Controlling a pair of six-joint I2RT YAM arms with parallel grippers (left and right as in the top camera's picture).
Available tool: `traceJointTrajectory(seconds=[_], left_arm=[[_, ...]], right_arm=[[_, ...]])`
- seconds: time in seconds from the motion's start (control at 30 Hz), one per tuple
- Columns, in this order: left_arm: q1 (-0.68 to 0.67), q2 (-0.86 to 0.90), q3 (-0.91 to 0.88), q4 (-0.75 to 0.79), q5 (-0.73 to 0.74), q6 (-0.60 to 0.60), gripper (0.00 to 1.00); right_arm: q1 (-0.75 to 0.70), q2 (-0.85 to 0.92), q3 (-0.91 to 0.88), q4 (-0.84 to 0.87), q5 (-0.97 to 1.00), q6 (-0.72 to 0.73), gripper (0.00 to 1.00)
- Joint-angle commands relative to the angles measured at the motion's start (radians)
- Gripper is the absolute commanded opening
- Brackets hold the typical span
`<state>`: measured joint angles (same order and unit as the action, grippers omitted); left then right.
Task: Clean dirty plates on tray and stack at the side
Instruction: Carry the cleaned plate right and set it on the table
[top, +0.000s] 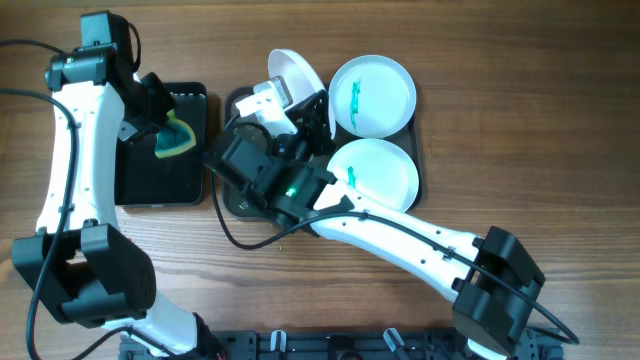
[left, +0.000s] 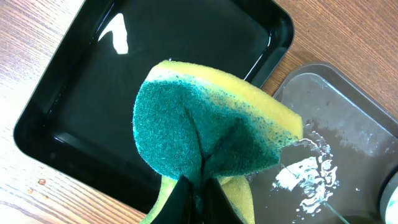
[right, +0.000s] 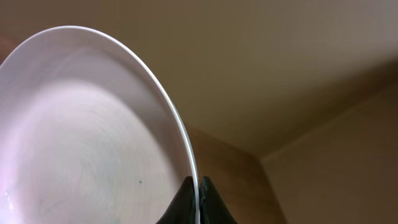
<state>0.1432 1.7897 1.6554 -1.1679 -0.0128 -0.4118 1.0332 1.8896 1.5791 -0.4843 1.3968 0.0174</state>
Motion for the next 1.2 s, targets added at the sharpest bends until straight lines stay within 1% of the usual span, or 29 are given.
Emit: traceJointTrajectory(seconds=[0.0, 0.1, 0.23, 0.37, 0.43, 0.53, 0.63, 0.67, 0.73, 0.9, 0.97, 1.07, 1.17], left_arm=[[-0.001, -0.006, 0.006, -0.001, 0.013, 0.016, 0.04], [-0.001, -0.006, 0.006, -0.001, 0.013, 0.016, 0.04], [-0.001, -0.005, 0.006, -0.001, 0.013, 0.016, 0.04], [-0.001, -0.006, 0.006, -0.001, 0.013, 0.016, 0.04], [-0.001, -0.006, 0.006, -0.001, 0.013, 0.015, 0.04], [-0.001, -0.005, 0.006, -0.001, 0.025, 0.015, 0.04], [-0.003, -0.005, 0.006, -0.001, 0.031, 0.015, 0.04], [-0.004, -0.005, 0.006, -0.001, 0.031, 0.015, 0.04], [-0.005, -0.006, 0.006, -0.004, 0.032, 0.015, 0.04], [-0.016, -0.006, 0.002, -0.008, 0.031, 0.016, 0.04], [-0.023, -0.005, 0.000, -0.007, 0.031, 0.015, 0.04], [-0.035, -0.005, 0.000, -0.003, 0.031, 0.015, 0.04], [-0.045, -0.005, 0.000, 0.000, 0.031, 0.015, 0.04]], right_arm=[[0.002, -0.016, 0.014, 0.058, 0.101, -0.106, 0.04], [0.002, -0.016, 0.014, 0.065, 0.092, -0.104, 0.04], [0.002, -0.016, 0.014, 0.038, 0.002, -0.102, 0.04], [0.002, -0.016, 0.014, -0.037, -0.114, -0.037, 0.04], [0.000, -0.016, 0.014, -0.100, -0.213, 0.024, 0.04], [-0.017, -0.016, 0.014, -0.187, -0.410, 0.159, 0.04], [-0.059, -0.021, 0.014, -0.217, -0.689, 0.240, 0.04], [-0.101, -0.034, 0.014, -0.218, -0.892, 0.266, 0.04], [-0.156, -0.057, 0.014, -0.217, -1.051, 0.299, 0.04], [-0.382, -0.148, 0.014, -0.222, -1.461, 0.306, 0.04], [-0.486, -0.177, 0.014, -0.233, -1.590, 0.323, 0.04], [-0.651, -0.206, 0.014, -0.267, -1.730, 0.332, 0.04], [-0.818, -0.212, 0.014, -0.326, -1.788, 0.333, 0.04]])
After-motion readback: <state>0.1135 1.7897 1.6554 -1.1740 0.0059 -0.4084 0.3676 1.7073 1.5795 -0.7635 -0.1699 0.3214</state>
